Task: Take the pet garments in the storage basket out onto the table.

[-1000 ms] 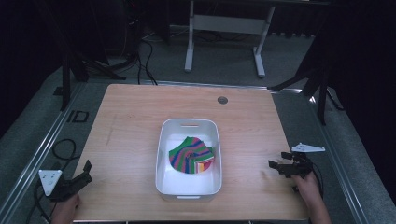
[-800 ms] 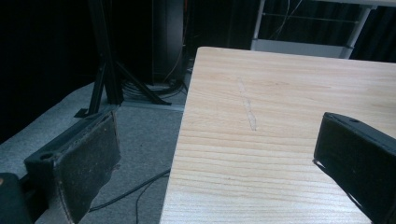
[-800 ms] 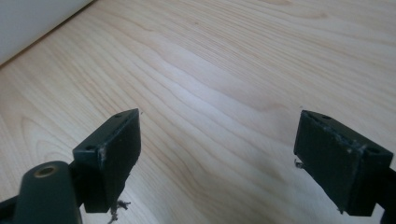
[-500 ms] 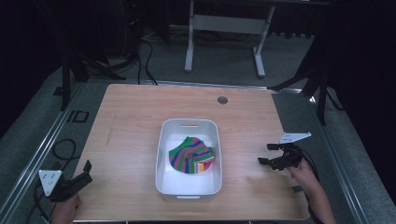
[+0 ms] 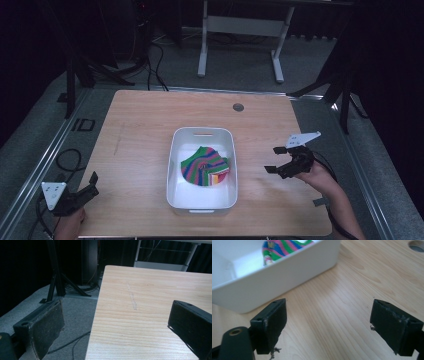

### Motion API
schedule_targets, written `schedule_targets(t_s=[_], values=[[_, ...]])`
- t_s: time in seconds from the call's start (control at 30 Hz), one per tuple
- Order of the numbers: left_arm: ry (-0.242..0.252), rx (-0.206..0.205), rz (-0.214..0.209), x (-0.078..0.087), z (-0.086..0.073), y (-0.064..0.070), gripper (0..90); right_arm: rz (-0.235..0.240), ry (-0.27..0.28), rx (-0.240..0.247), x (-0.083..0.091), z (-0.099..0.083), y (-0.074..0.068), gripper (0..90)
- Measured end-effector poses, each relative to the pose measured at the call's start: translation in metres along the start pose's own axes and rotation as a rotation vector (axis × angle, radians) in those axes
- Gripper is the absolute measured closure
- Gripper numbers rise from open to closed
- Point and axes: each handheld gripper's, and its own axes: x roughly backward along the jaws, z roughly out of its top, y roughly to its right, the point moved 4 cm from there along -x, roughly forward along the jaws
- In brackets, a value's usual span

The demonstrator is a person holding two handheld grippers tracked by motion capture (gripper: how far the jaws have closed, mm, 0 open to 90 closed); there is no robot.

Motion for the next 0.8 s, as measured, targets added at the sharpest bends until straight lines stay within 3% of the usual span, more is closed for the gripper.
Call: schedule_targets(t_s=[0.17,0.2,0.33,0.5,0.8], values=[[0.0,0.003,-0.001,0.0,0.0,0.0,0.9,-0.001,-0.001,0.016,0.0,0.013,-0.002,13.2],[0.0,0.0,-0.001,0.0,0.0,0.0,0.9,0.014,-0.006,0.042,-0.002,0.027,-0.007,13.7],[0.0,0.002,-0.003,0.0,0.0,0.0,0.9,0.037,-0.03,0.073,-0.006,0.04,-0.013,13.8],[0.001,0.004,-0.006,0.0,0.0,0.0,0.9,0.088,-0.096,0.146,-0.022,0.062,-0.028,14.9],[0.0,0.006,-0.01,0.0,0.0,0.0,0.9,0.135,-0.133,0.21,-0.045,0.083,-0.046,15.4]])
